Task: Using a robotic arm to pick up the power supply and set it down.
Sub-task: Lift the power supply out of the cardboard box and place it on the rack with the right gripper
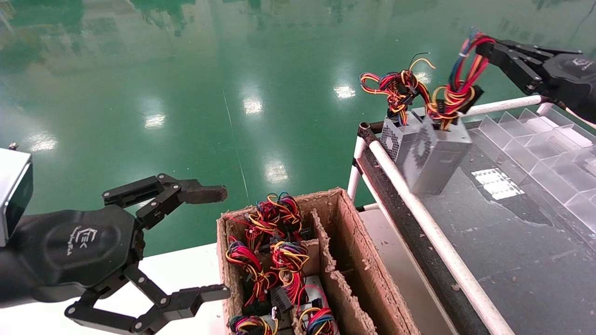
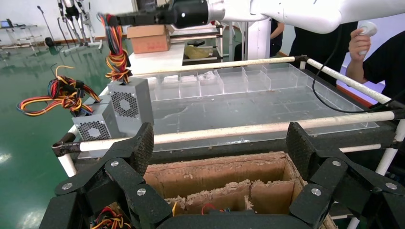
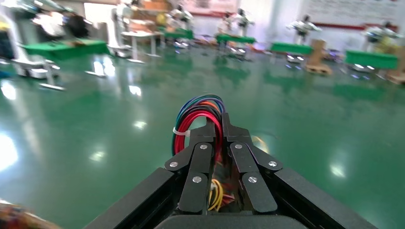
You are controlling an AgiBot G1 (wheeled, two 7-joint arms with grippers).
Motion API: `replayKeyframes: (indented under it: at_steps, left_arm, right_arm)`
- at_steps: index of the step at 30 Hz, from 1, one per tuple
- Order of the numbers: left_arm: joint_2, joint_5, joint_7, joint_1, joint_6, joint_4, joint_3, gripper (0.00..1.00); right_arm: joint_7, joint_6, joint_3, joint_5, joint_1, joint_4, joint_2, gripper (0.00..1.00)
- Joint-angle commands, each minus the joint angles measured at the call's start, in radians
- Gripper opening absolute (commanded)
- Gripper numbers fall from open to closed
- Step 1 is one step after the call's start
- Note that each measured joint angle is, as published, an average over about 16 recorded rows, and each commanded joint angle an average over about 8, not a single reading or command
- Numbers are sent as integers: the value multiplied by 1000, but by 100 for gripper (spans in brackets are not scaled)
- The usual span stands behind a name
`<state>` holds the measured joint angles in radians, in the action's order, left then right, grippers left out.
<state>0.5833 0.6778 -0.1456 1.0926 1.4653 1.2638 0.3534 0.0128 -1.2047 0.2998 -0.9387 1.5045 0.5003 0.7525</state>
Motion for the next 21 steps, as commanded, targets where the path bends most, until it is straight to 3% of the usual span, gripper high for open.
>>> replayKeyframes:
  at_steps: [1, 14, 21]
  left_arm:
    - [0, 0, 0, 0, 0, 0, 0, 100]
    - [0, 0, 0, 0, 0, 0, 0, 100]
    - [0, 0, 0, 0, 0, 0, 0, 100]
  right_arm:
    - [25, 13, 5, -17, 22, -50, 5, 0]
    - [194, 134, 15, -72, 153, -313, 50, 0]
    - [255, 282, 26, -99, 216, -406, 96, 0]
